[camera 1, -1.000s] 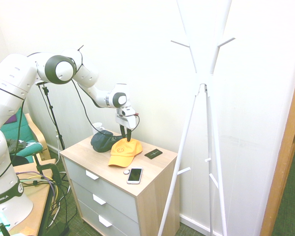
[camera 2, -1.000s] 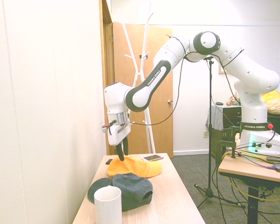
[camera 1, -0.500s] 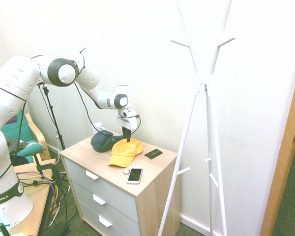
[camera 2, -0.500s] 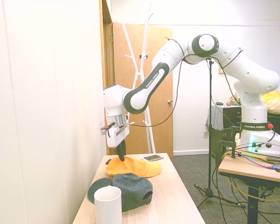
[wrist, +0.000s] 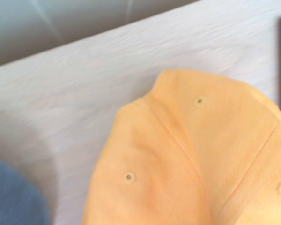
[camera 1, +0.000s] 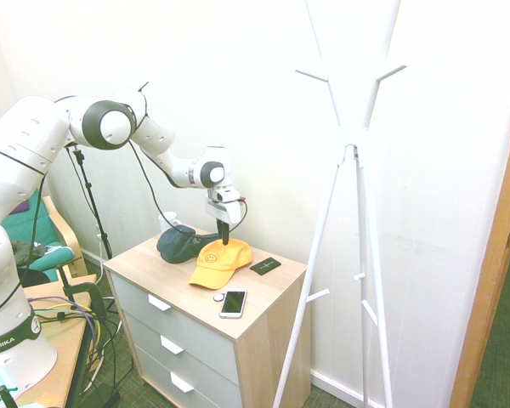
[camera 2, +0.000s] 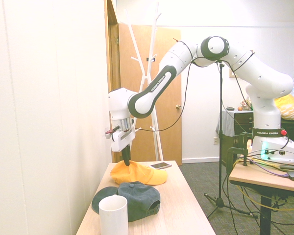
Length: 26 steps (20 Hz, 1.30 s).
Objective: Hang the cap
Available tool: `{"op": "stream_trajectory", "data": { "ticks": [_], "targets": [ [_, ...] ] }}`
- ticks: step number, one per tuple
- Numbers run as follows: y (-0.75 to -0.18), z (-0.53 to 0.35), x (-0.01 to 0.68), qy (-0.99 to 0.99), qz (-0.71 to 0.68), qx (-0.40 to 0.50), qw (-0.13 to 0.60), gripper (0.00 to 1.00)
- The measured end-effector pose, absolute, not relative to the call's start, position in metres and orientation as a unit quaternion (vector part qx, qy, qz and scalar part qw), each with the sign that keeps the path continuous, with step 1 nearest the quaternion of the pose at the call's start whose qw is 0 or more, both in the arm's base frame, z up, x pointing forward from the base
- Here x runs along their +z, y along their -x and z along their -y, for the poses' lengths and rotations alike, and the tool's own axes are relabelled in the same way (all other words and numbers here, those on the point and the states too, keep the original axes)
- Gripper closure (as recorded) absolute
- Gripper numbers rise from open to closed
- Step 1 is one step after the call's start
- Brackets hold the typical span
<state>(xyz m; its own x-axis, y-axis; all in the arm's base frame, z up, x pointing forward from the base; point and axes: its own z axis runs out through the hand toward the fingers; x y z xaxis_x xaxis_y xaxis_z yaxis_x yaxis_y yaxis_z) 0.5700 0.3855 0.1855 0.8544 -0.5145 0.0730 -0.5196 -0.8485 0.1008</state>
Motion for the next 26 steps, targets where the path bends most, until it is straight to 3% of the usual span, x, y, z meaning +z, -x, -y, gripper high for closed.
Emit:
{"op": "stream_trajectory", "data": {
  "ticks": [9, 26],
  "targets": [
    [-0.598, -0.323, 0.272, -0.921, 0.371, 0.095, 0.073, 1.00],
    [-0.532, -0.186, 0.455, -0.824, 0.460, 0.294, 0.152, 1.00]
  ]
}}
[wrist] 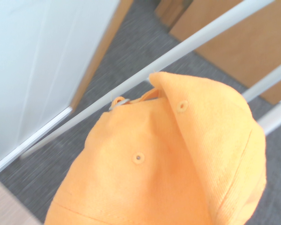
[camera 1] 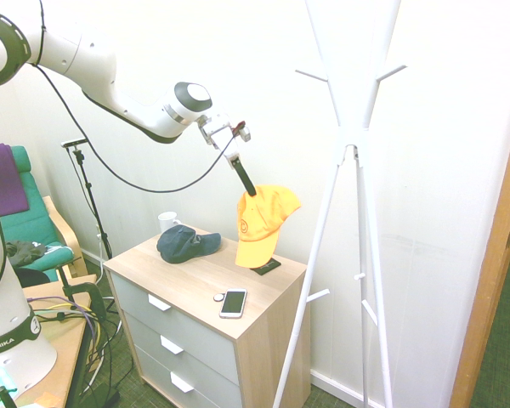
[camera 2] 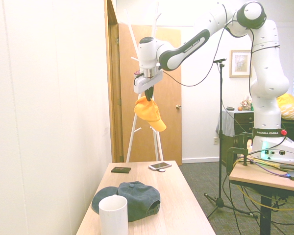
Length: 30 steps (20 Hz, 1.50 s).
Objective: Hang the cap
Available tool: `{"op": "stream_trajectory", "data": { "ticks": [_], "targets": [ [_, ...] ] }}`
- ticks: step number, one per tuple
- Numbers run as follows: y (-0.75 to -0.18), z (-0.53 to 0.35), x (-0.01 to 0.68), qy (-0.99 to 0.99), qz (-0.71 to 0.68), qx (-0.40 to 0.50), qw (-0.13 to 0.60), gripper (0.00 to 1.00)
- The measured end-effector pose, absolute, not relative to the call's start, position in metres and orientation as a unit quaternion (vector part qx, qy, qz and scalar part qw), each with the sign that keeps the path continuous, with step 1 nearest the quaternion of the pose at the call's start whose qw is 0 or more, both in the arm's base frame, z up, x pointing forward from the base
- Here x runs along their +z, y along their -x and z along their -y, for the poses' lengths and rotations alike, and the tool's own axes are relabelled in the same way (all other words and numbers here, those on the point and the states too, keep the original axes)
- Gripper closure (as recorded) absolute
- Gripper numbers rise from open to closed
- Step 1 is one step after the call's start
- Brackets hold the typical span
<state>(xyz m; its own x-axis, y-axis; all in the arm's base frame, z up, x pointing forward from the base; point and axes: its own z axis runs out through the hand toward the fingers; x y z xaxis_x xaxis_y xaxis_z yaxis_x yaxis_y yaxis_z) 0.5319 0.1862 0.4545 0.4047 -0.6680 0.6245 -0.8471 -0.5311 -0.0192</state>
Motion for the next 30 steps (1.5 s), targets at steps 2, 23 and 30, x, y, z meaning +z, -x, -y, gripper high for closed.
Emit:
{"op": "stream_trajectory", "data": {
  "ticks": [2, 23, 30],
  "targets": [
    [-0.527, -0.181, 0.475, -0.817, 0.466, 0.305, 0.150, 1.00],
    [-0.470, -0.153, 0.666, -0.764, 0.482, 0.398, 0.159, 1.00],
    [-0.459, -0.134, 0.717, -0.747, 0.497, 0.417, 0.146, 1.00]
  ]
}}
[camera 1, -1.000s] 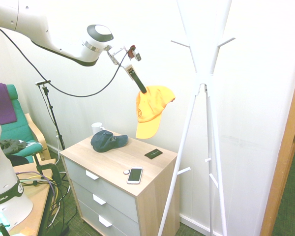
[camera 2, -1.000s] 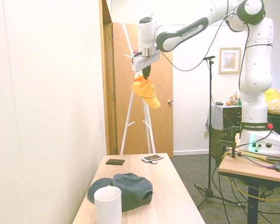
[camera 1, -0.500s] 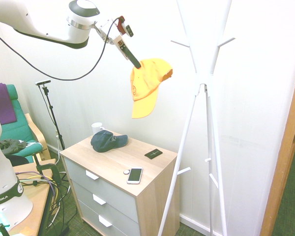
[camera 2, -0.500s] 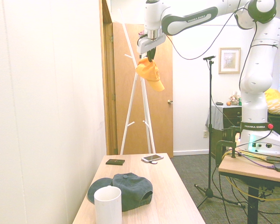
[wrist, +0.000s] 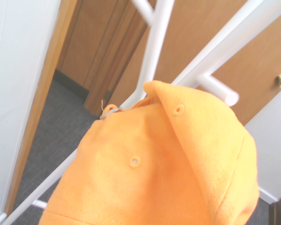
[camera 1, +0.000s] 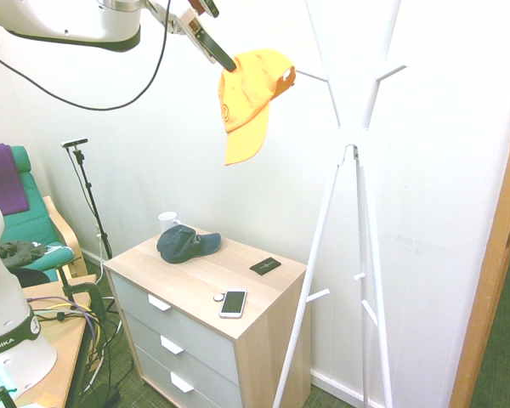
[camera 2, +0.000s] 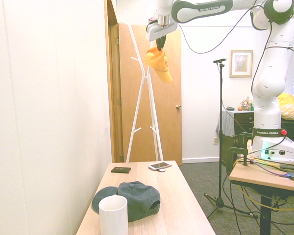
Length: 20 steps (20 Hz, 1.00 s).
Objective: Hang the cap
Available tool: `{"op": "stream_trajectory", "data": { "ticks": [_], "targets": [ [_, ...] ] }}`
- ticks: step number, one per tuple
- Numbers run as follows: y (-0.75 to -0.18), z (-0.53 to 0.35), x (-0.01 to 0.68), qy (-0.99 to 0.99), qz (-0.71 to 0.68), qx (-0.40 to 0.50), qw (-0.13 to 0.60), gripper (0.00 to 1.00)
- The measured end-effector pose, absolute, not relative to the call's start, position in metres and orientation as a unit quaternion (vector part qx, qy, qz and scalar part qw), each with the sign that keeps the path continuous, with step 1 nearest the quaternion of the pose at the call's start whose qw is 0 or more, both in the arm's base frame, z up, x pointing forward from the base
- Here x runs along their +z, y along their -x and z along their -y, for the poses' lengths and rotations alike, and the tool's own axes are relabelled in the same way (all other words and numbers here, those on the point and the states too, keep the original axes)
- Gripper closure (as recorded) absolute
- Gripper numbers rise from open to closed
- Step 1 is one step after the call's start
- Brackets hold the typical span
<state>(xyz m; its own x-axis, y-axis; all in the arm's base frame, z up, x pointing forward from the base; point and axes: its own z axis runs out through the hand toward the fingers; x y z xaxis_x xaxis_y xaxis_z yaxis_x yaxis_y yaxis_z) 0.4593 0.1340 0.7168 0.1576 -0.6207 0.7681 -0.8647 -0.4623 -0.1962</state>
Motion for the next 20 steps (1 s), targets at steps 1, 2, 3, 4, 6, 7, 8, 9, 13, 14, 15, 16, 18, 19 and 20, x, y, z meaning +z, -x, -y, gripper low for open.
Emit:
{"op": "stream_trajectory", "data": {
  "ticks": [1, 2, 3, 4, 6, 7, 8, 9, 13, 14, 15, 16, 18, 19, 20],
  "targets": [
    [-0.457, -0.129, 0.725, -0.744, 0.499, 0.420, 0.145, 1.00],
    [-0.454, -0.124, 0.733, -0.742, 0.500, 0.422, 0.144, 1.00],
    [-0.451, -0.121, 0.742, -0.740, 0.501, 0.425, 0.143, 1.00],
    [-0.447, -0.118, 0.749, -0.738, 0.502, 0.427, 0.142, 1.00],
    [-0.441, -0.116, 0.759, -0.736, 0.503, 0.432, 0.138, 1.00],
    [-0.440, -0.114, 0.760, -0.735, 0.505, 0.432, 0.138, 1.00],
    [-0.441, -0.110, 0.760, -0.734, 0.507, 0.429, 0.138, 1.00],
    [-0.444, -0.105, 0.758, -0.734, 0.511, 0.426, 0.139, 1.00],
    [-0.469, -0.084, 0.742, -0.735, 0.517, 0.415, 0.145, 1.00],
    [-0.475, -0.082, 0.737, -0.736, 0.517, 0.412, 0.145, 1.00],
    [-0.479, -0.081, 0.733, -0.739, 0.516, 0.408, 0.145, 1.00],
    [-0.483, -0.080, 0.729, -0.741, 0.516, 0.405, 0.145, 1.00],
    [-0.491, -0.081, 0.719, -0.746, 0.514, 0.398, 0.146, 1.00],
    [-0.495, -0.081, 0.715, -0.748, 0.513, 0.394, 0.146, 1.00],
    [-0.499, -0.081, 0.710, -0.750, 0.512, 0.391, 0.147, 1.00]
  ]
}}
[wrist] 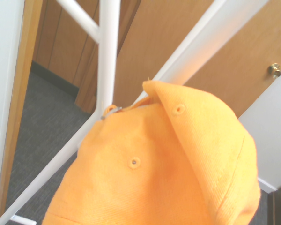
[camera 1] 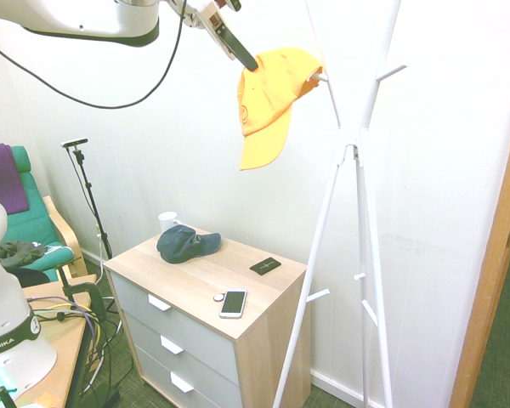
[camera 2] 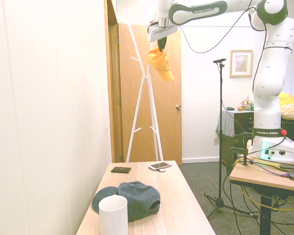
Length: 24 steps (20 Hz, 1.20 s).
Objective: Hang the cap
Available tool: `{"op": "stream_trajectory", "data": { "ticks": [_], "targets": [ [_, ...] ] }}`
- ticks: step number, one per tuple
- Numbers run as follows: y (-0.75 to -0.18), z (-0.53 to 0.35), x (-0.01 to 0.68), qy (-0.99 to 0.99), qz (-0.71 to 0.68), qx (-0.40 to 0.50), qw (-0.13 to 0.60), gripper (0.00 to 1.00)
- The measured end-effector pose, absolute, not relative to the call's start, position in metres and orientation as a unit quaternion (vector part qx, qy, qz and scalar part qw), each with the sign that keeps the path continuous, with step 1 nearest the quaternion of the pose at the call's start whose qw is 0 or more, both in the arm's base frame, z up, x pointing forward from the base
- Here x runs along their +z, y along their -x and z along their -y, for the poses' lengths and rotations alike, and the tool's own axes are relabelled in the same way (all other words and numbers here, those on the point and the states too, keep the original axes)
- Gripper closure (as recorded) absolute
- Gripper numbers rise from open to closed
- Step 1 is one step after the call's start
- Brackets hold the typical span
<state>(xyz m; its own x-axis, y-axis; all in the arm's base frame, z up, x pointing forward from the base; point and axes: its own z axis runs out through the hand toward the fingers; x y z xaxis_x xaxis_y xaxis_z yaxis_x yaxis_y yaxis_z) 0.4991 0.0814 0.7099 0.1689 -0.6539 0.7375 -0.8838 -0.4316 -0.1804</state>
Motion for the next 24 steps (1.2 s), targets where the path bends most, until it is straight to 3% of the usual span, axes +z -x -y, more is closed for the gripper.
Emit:
{"op": "stream_trajectory", "data": {
  "ticks": [12, 13, 24],
  "targets": [
    [-0.524, -0.088, 0.655, -0.770, 0.502, 0.363, 0.154, 1.00],
    [-0.526, -0.088, 0.652, -0.770, 0.502, 0.362, 0.155, 0.00],
    [-0.528, -0.089, 0.648, -0.770, 0.505, 0.359, 0.152, 0.00]
  ]
}}
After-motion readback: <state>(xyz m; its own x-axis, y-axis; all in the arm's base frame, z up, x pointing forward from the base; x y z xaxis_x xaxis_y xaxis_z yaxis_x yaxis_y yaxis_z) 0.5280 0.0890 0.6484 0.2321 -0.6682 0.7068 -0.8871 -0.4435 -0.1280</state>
